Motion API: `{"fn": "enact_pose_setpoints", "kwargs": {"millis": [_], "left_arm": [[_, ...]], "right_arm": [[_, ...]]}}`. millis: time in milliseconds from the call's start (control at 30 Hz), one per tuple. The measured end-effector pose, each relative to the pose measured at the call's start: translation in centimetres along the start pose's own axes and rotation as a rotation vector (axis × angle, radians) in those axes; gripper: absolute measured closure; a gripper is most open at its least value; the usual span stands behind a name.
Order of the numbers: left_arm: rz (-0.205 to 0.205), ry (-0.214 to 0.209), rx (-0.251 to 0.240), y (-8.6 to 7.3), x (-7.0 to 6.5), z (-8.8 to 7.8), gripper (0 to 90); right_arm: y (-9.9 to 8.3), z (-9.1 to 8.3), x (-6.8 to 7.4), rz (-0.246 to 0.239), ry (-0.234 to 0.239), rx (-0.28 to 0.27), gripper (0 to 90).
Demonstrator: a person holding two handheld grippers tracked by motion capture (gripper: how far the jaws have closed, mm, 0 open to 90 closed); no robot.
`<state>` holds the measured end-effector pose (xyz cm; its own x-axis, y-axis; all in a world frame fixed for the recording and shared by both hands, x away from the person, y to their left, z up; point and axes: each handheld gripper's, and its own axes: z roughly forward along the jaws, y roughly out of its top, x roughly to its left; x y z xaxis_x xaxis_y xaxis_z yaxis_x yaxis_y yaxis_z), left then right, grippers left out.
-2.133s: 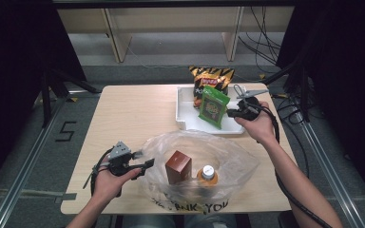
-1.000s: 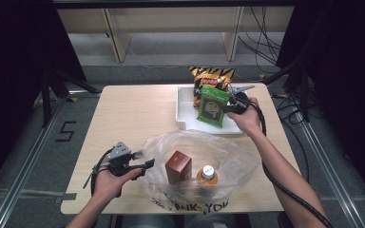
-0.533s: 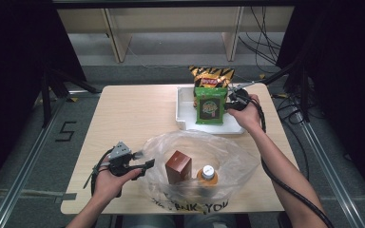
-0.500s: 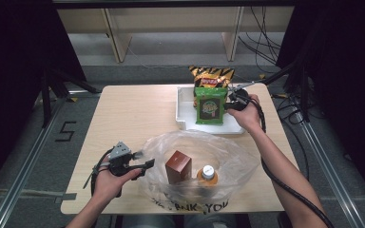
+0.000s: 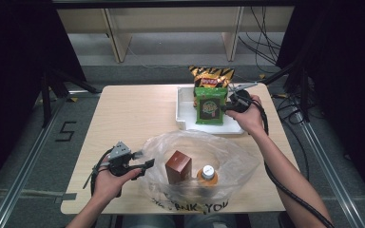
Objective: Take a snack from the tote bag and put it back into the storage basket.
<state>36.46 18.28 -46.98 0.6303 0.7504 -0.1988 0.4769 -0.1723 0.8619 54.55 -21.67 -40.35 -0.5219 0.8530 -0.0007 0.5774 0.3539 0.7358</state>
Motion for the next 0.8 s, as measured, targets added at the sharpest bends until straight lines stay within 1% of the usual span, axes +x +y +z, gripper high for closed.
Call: {"fn": "enact_pose_setpoints", "kwargs": {"millis": [33,67,133,167,200,233,267,300,333,367,400,433,467,500,533,600,633,667,700,733,767,800], "left_arm": [[-0.015,0.003,0.0,0.0,-0.1,0.0,38.5],[-0.015,0.002,0.0,0.0,-0.1,0.0,38.4],[-0.017,0.003,-0.002,0.0,-0.1,0.0,38.3],[-0.017,0.003,-0.002,0.0,-0.1,0.0,38.3],[-0.018,0.004,-0.003,0.0,-0.1,0.0,38.2],[-0.019,0.001,-0.005,0.0,0.0,0.0,38.2],[-0.02,0.002,-0.006,0.0,-0.1,0.0,38.1],[-0.02,0.003,-0.006,0.0,-0.1,0.0,38.0],[-0.019,0.003,-0.005,0.0,-0.1,0.0,37.9],[-0.019,0.003,-0.005,0.0,-0.1,0.0,37.8],[-0.019,0.003,-0.005,0.0,-0.1,0.0,37.8],[-0.018,0.003,-0.004,0.0,-0.1,0.0,37.7],[-0.018,0.003,-0.004,0.0,-0.1,0.0,37.7],[-0.018,0.003,-0.004,0.0,-0.1,0.0,37.7],[-0.018,0.003,-0.004,0.0,-0.1,0.0,37.7],[-0.017,0.003,-0.004,0.0,-0.1,0.0,37.6],[-0.017,0.004,-0.004,0.0,-0.1,0.0,37.6],[-0.018,0.005,-0.005,0.0,-0.1,0.0,37.6],[-0.019,0.005,-0.005,0.0,-0.1,0.0,37.6],[-0.019,0.005,-0.004,0.0,-0.1,0.0,37.5],[-0.02,0.005,-0.005,0.0,-0.1,0.0,37.5],[-0.02,0.005,-0.005,0.0,-0.1,0.0,37.4]], "right_arm": [[0.0,-0.1,0.0,-0.016,0.0,-0.009,62.9],[0.0,-0.3,0.2,-0.007,0.004,-0.01,61.9],[-0.2,-0.4,0.3,-0.017,0.007,-0.027,60.2],[-0.3,-0.6,0.7,0.023,0.011,-0.038,59.2],[-0.3,-0.9,0.7,0.01,0.016,-0.024,58.5],[-0.4,-1.0,0.6,-0.01,0.016,-0.032,57.8],[-0.4,-1.2,0.6,-0.015,0.013,-0.037,56.9],[-0.5,-1.3,0.7,-0.017,0.015,-0.048,56.3],[-0.6,-1.5,0.8,-0.01,0.023,-0.05,55.2],[-0.6,-1.8,1.0,0.0,0.022,-0.042,54.6],[-0.7,-1.9,0.9,-0.034,0.02,-0.056,54.2],[-0.7,-1.9,1.0,-0.026,0.024,-0.07,53.9],[-0.9,-2.2,1.2,-0.018,0.024,-0.06,53.9],[-0.9,-2.3,1.3,-0.031,0.033,-0.066,53.9],[-0.9,-2.7,1.4,-0.033,0.034,-0.064,53.9],[-1.0,-3.1,1.8,-0.014,0.042,-0.053,53.4],[-1.1,-3.1,1.9,-0.022,0.039,-0.085,53.1],[-1.1,-3.6,2.1,-0.004,0.049,-0.058,52.8],[-1.2,-3.5,1.9,-0.037,0.048,-0.074,52.7],[-1.3,-3.6,2.1,-0.034,0.055,-0.078,52.5],[-1.4,-3.8,2.3,-0.017,0.054,-0.095,52.4],[-1.5,-4.0,2.2,-0.041,0.063,-0.085,52.3]]}}
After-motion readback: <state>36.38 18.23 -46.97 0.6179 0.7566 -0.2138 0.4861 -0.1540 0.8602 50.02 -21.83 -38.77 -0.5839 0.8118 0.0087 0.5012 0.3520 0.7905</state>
